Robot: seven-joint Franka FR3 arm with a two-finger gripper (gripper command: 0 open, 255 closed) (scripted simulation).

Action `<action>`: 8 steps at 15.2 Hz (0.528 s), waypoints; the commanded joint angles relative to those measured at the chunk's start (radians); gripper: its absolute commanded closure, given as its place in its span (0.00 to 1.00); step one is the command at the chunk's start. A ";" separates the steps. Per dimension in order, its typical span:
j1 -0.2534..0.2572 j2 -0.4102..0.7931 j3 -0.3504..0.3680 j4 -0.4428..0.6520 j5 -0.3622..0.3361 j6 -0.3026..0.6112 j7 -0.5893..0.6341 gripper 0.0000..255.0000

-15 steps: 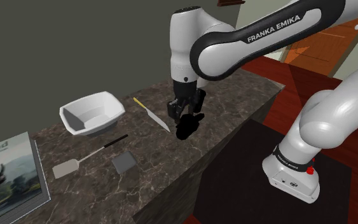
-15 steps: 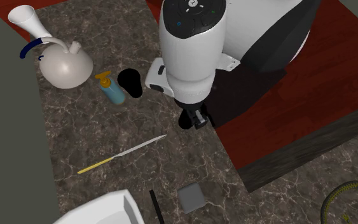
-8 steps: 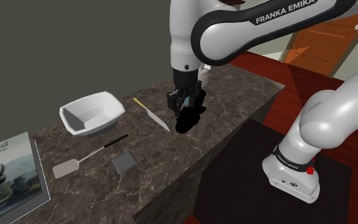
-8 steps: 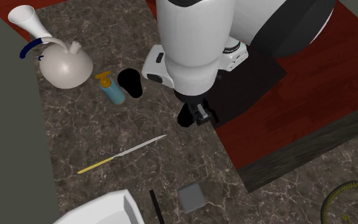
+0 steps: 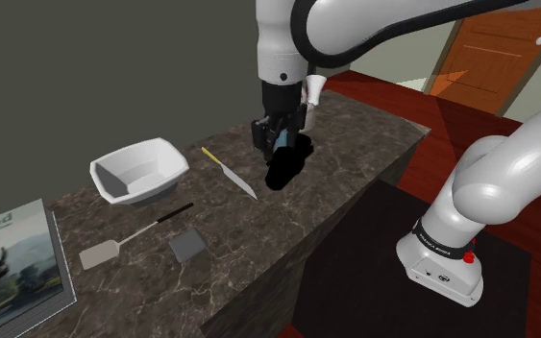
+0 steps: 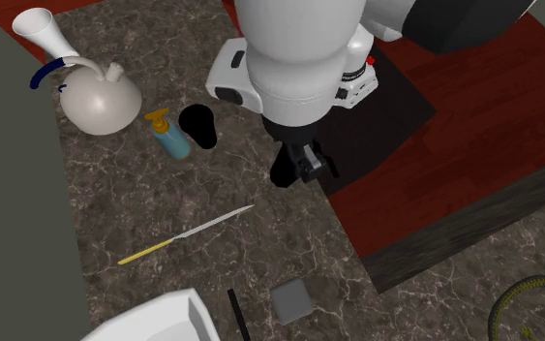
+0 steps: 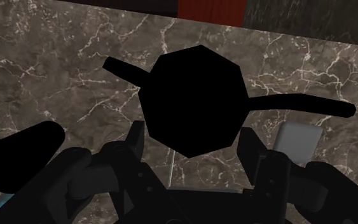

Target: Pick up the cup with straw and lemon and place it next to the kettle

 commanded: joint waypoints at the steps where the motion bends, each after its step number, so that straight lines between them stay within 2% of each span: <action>1: -0.001 -0.004 -0.004 0.023 -0.001 -0.027 0.001 1.00; 8: -0.005 -0.010 -0.016 0.112 -0.007 -0.121 0.005 1.00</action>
